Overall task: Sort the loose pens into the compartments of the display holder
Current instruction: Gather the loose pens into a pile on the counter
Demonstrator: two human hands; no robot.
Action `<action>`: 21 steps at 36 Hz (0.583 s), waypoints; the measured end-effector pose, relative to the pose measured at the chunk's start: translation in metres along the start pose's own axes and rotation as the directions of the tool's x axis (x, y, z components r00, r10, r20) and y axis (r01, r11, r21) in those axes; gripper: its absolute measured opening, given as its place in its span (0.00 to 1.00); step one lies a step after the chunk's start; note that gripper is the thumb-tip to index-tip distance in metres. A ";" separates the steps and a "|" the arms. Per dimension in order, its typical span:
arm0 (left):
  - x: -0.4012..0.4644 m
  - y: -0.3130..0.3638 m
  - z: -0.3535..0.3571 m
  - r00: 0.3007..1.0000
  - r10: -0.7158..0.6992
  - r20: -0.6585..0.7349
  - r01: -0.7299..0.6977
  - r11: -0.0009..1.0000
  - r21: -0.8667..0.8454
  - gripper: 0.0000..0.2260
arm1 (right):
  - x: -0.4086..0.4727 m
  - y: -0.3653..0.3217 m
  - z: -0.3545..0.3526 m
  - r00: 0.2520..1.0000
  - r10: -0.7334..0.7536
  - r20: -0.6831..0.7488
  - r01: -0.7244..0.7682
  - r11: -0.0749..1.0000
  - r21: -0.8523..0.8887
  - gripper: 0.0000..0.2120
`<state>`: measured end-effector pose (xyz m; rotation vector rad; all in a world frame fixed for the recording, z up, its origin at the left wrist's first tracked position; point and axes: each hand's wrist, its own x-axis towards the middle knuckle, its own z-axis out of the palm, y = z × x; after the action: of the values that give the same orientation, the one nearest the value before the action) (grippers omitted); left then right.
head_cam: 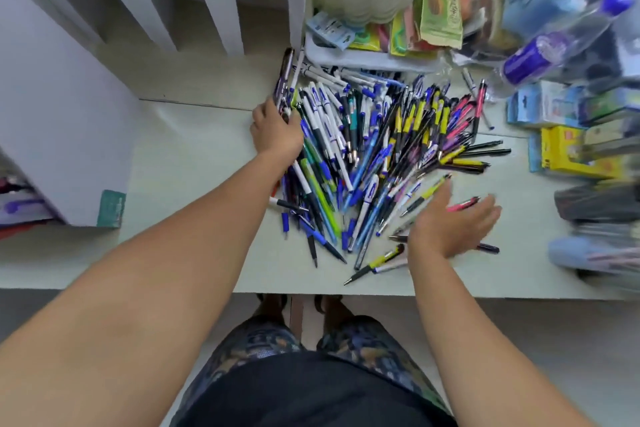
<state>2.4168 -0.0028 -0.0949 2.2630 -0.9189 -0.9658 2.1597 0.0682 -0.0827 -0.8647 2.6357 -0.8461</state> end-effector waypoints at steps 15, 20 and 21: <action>-0.018 -0.017 0.006 0.990 0.129 0.050 -0.129 0.992 -0.009 0.26 | -0.010 -0.010 0.044 0.967 -0.040 0.253 -0.042 0.950 0.310 0.34; -0.047 -0.030 -0.032 0.970 0.241 -0.020 -0.233 0.955 0.182 0.32 | 0.001 -0.007 0.032 0.969 -0.063 0.239 0.006 0.973 0.232 0.34; -0.056 -0.037 -0.040 0.968 0.241 -0.072 -0.218 0.946 0.238 0.32 | -0.002 0.002 0.026 0.972 -0.049 0.229 0.004 0.981 0.195 0.35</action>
<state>2.4323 0.0699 -0.0716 2.2996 -1.2721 -0.6655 2.1701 0.0591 -0.1042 -0.8904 2.3027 -0.9275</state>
